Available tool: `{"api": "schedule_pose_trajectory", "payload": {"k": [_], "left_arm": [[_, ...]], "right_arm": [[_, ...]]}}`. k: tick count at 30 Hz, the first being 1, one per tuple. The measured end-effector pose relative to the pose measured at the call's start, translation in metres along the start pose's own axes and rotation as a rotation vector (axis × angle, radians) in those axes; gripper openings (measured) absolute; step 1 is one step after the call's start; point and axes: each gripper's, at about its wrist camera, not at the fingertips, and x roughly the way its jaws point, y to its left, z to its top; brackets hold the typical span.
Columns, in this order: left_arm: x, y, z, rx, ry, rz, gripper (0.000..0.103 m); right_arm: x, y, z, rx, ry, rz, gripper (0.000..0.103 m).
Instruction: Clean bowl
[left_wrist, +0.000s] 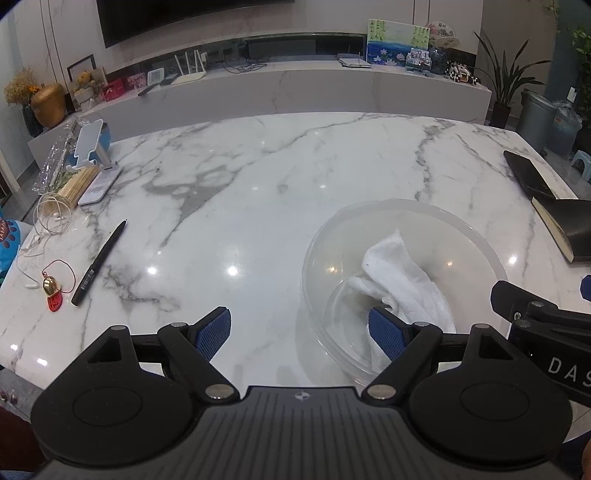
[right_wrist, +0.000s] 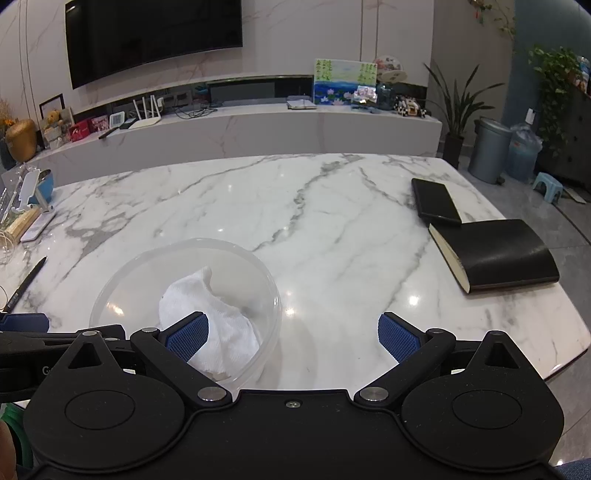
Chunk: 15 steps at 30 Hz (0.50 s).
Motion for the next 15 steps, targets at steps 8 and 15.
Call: {"api": "schedule_pose_trajectory", "payload": {"k": [8, 15], "left_arm": [[0.0016, -0.0003, -0.0012, 0.001, -0.002, 0.005, 0.082], [0.0007, -0.0022, -0.0014, 0.003, 0.000, 0.005, 0.081]], "right_arm": [[0.0008, 0.0004, -0.0005, -0.002, 0.005, -0.003, 0.099], [0.0002, 0.0009, 0.0011, 0.001, 0.005, -0.001, 0.099]]}}
